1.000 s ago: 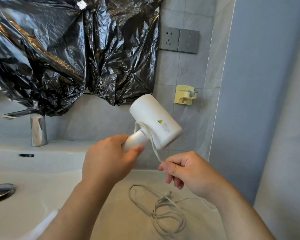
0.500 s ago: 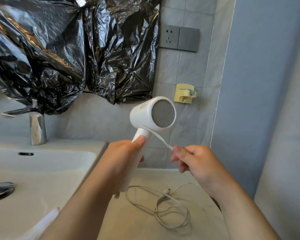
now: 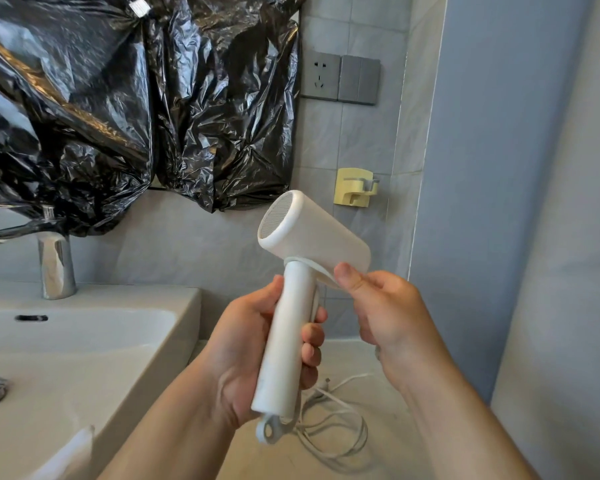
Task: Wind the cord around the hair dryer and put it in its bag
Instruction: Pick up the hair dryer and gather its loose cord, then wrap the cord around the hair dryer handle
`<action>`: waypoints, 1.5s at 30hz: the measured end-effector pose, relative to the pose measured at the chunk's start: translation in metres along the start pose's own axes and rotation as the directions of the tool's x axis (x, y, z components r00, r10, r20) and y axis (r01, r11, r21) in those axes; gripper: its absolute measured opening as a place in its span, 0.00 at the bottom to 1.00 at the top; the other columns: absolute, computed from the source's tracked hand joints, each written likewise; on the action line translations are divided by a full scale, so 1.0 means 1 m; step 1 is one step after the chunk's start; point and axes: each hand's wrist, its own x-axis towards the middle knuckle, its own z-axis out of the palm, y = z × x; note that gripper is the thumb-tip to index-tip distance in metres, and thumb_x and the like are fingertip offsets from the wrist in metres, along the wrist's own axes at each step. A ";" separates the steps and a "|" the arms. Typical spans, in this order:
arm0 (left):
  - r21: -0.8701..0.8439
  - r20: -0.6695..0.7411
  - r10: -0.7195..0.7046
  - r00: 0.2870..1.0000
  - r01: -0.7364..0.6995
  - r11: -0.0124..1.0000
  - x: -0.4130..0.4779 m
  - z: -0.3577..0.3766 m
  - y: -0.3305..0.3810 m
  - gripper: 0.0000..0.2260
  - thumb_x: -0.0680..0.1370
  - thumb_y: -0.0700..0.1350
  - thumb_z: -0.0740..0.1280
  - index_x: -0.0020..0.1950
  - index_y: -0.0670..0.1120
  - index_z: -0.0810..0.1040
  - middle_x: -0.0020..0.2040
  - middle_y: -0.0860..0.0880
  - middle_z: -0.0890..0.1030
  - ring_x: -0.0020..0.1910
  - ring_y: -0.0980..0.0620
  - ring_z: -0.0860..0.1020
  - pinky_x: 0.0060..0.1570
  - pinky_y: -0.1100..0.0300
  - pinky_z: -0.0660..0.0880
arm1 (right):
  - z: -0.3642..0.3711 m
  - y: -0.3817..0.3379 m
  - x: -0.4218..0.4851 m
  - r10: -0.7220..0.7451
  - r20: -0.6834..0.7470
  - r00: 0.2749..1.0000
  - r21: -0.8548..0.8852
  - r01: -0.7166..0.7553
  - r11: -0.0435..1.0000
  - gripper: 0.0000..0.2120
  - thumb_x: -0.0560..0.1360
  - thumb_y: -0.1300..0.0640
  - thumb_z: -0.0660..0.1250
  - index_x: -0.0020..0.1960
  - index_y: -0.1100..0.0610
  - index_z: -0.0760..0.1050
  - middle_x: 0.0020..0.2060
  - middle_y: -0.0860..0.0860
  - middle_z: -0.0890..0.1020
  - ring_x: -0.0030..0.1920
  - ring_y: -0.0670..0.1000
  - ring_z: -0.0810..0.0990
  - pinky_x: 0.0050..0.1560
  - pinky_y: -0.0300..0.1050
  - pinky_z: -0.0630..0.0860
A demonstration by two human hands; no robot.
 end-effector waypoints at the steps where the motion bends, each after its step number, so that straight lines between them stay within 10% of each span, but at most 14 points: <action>1: -0.019 0.030 -0.005 1.000 0.006 1.000 0.000 -0.001 0.000 0.24 0.73 0.60 0.61 0.40 0.38 0.80 0.30 0.45 0.74 0.25 0.48 0.73 0.31 0.60 0.69 | 0.001 0.000 0.000 0.022 -0.018 1.000 -0.007 -0.022 1.000 0.32 0.51 0.31 0.72 0.40 0.56 0.71 0.28 0.47 0.69 0.26 0.47 0.63 0.29 0.43 0.59; 6: -0.026 0.200 -0.074 0.977 0.080 0.996 0.003 -0.005 -0.004 0.23 0.74 0.58 0.63 0.46 0.37 0.78 0.32 0.43 0.76 0.28 0.46 0.74 0.35 0.57 0.69 | -0.001 -0.001 -0.004 0.056 0.087 0.995 0.247 -0.076 0.966 0.36 0.56 0.40 0.76 0.59 0.54 0.73 0.35 0.47 0.80 0.20 0.40 0.68 0.20 0.36 0.61; 16: 0.000 0.312 -0.138 0.940 0.145 0.989 0.015 -0.011 -0.013 0.27 0.78 0.62 0.58 0.51 0.37 0.77 0.38 0.39 0.81 0.35 0.43 0.81 0.40 0.54 0.75 | -0.007 0.002 -0.004 -0.171 0.144 0.975 0.603 0.050 0.796 0.25 0.59 0.50 0.81 0.51 0.56 0.76 0.36 0.51 0.79 0.19 0.43 0.64 0.24 0.38 0.55; 21: 0.039 0.247 -0.084 0.965 0.076 0.996 0.013 -0.008 -0.014 0.26 0.74 0.60 0.63 0.51 0.36 0.77 0.41 0.37 0.79 0.35 0.41 0.80 0.38 0.52 0.77 | -0.007 -0.001 -0.007 -0.154 0.101 0.983 0.516 0.080 0.853 0.27 0.67 0.60 0.74 0.62 0.68 0.69 0.26 0.43 0.78 0.21 0.39 0.73 0.23 0.30 0.67; 27: 0.026 -0.038 0.177 0.983 -0.176 0.984 0.013 -0.011 -0.012 0.33 0.69 0.54 0.69 0.66 0.33 0.73 0.56 0.33 0.77 0.50 0.36 0.78 0.49 0.45 0.77 | -0.008 0.001 -0.005 -0.080 0.130 0.988 0.418 0.018 0.908 0.22 0.70 0.63 0.72 0.61 0.67 0.70 0.37 0.51 0.78 0.20 0.40 0.73 0.21 0.29 0.66; 30: 0.495 -0.230 0.617 0.753 -0.455 0.740 0.015 -0.015 -0.011 0.46 0.60 0.57 0.76 0.75 0.49 0.64 0.68 0.46 0.75 0.59 0.49 0.79 0.55 0.49 0.79 | -0.009 -0.001 -0.004 -0.069 0.185 0.980 0.364 -0.003 0.932 0.20 0.70 0.62 0.72 0.59 0.65 0.71 0.35 0.50 0.79 0.20 0.40 0.74 0.21 0.29 0.67; 33: 0.896 -0.035 0.785 0.618 -0.329 0.299 0.009 -0.020 -0.006 0.43 0.57 0.57 0.79 0.71 0.61 0.67 0.65 0.55 0.75 0.60 0.56 0.78 0.58 0.53 0.78 | -0.008 -0.001 -0.003 -0.087 0.201 0.976 0.268 0.031 0.963 0.29 0.61 0.59 0.79 0.58 0.61 0.72 0.41 0.54 0.84 0.34 0.48 0.84 0.34 0.42 0.77; 39: 0.938 0.024 0.618 0.786 -0.231 0.258 -0.001 -0.038 0.012 0.48 0.51 0.60 0.81 0.69 0.59 0.70 0.64 0.53 0.77 0.59 0.55 0.78 0.57 0.56 0.77 | -0.010 -0.009 -0.013 -0.075 0.402 0.912 0.085 0.044 0.995 0.23 0.67 0.65 0.76 0.59 0.60 0.72 0.38 0.51 0.80 0.25 0.39 0.77 0.23 0.28 0.67; 45: 0.860 0.104 0.503 0.858 -0.332 0.389 0.000 -0.040 0.006 0.25 0.58 0.50 0.82 0.53 0.51 0.83 0.49 0.47 0.86 0.49 0.48 0.84 0.44 0.55 0.80 | -0.015 -0.011 -0.012 -0.140 0.612 0.779 0.140 0.068 0.988 0.26 0.67 0.65 0.74 0.64 0.61 0.74 0.40 0.55 0.78 0.26 0.42 0.72 0.23 0.30 0.64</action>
